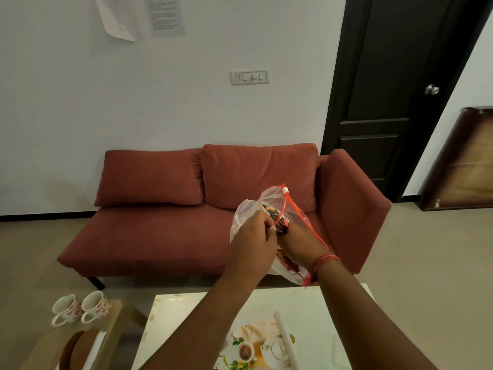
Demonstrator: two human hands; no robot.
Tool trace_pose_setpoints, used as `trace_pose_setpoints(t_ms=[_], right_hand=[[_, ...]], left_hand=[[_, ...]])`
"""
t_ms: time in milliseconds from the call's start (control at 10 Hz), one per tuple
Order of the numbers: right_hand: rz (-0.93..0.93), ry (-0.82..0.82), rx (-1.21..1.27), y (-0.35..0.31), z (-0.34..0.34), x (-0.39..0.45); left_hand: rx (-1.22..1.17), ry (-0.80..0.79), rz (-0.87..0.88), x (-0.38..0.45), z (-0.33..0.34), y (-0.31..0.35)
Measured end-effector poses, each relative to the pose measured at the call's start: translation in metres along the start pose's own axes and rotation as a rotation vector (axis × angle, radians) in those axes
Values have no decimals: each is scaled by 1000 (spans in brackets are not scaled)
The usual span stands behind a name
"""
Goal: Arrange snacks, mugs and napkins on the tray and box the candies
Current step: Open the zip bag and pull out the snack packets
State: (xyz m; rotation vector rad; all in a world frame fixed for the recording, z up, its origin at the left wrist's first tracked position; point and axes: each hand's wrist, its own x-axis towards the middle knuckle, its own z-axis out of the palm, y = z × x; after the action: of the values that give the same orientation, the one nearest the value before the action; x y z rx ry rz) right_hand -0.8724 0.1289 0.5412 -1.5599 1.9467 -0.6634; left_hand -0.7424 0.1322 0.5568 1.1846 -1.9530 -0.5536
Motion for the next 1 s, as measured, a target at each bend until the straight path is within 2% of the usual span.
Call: trace_pose_setpoints(t_ms=[100,200,300,400,500,700,800,1000], right_hand=[[-32,-19,304,10,5,-1],[-109,-79,452,8,6,-11],[-235,-57,479,-5,5,-22],[-238,-104,469,-16,0,-34],[-176,-142,395,-12,2,-40],[-103,-65,389,-10,4,-41],[-89,-79,383,-10,4,-41],[-131,-91,406,-13,3,-47]], left_hand=[[1,146,-36,7,-3,-12],[-19,167,-87,15,-3,-21],[-22,114,-116,19,1,-23],[18,104,-117,27,1,-36],[66,83,-140,35,-3,-49],[-24,94,-145,27,-3,-51],[-118,39,-167,17,2,-48],[-123,39,-200,15,2,-49]])
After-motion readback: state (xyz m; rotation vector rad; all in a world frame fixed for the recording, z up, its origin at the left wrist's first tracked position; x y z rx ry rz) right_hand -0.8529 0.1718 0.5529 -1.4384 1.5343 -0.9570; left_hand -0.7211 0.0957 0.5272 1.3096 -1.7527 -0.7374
